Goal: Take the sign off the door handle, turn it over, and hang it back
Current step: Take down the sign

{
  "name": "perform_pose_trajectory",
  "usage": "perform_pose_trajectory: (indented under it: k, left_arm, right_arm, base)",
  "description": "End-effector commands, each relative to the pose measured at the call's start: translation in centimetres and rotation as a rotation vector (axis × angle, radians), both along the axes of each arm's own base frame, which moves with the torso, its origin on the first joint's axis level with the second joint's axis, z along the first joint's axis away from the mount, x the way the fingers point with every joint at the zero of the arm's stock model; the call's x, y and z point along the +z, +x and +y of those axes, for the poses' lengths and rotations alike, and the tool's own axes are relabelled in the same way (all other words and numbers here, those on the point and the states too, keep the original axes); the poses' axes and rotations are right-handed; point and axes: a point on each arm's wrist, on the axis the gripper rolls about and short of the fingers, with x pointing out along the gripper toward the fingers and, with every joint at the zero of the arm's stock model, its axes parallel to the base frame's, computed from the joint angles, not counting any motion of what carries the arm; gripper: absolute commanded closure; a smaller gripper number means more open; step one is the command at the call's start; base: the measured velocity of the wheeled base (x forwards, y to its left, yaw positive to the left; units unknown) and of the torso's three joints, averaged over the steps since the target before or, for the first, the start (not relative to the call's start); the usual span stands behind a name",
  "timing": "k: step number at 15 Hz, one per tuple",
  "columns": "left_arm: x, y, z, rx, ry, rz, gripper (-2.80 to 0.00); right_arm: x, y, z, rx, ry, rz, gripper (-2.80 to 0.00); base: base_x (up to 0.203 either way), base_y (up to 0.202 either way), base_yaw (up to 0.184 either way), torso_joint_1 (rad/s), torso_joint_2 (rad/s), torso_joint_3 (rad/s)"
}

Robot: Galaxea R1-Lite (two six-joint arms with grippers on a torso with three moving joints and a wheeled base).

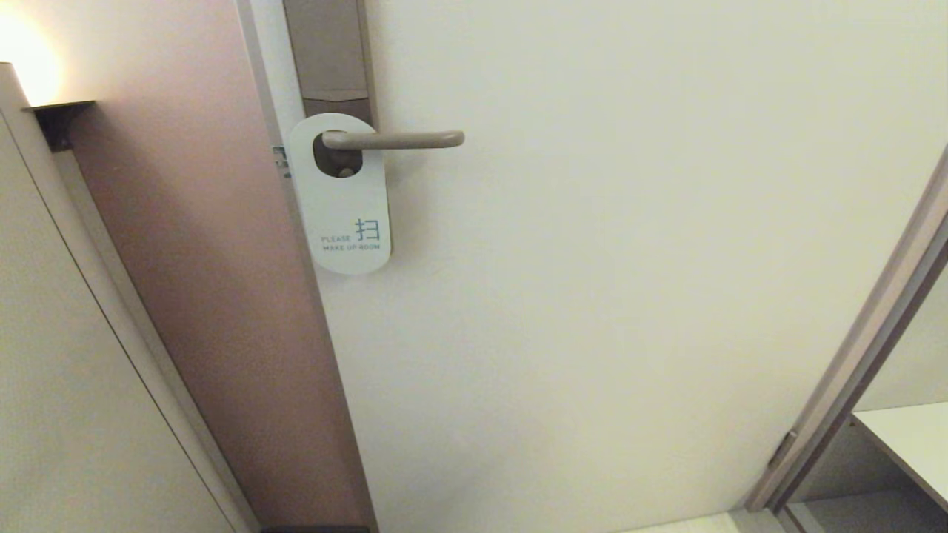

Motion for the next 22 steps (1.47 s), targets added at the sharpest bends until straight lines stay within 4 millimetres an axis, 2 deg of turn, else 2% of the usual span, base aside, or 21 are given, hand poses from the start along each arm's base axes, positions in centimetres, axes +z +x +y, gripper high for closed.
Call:
perform_pose_trajectory:
  k: [1, 4, 13, 18, 22]
  left_arm:
    - [0.8, 1.5, 0.0, -0.069, -0.008, 0.069, 0.00]
    - [1.9, 3.1, -0.3, -0.194, -0.025, 0.097, 0.00]
    - [5.4, 9.4, -1.9, -0.176, -0.028, 0.152, 0.00]
    - [6.1, 12.8, -0.2, -0.010, 0.043, 0.136, 0.00]
    - [5.9, 15.1, 1.9, -0.145, 0.009, 0.168, 0.00]
  right_arm:
    - [0.0, 0.0, 0.0, 0.001, -0.001, 0.000, 0.00]
    - [0.0, 0.0, 0.0, 0.000, -0.001, 0.000, 0.00]
    - [0.0, 0.0, 0.0, 0.001, -0.001, 0.000, 0.00]
    - [0.0, 0.0, 0.0, 0.001, -0.001, 0.000, 0.00]
    - [0.0, 0.0, 0.0, 0.000, -0.001, -0.001, 0.00]
  base:
    - [0.000, 0.000, 0.000, 0.000, 0.00, 0.000]
    - [0.000, 0.000, 0.000, 0.000, 0.00, 0.000]
    - [0.000, 0.000, 0.000, 0.000, 0.00, 0.000]
    - [0.000, 0.000, 0.000, 0.000, 0.00, 0.000]
    - [0.000, 0.000, 0.000, 0.000, 0.00, 0.000]
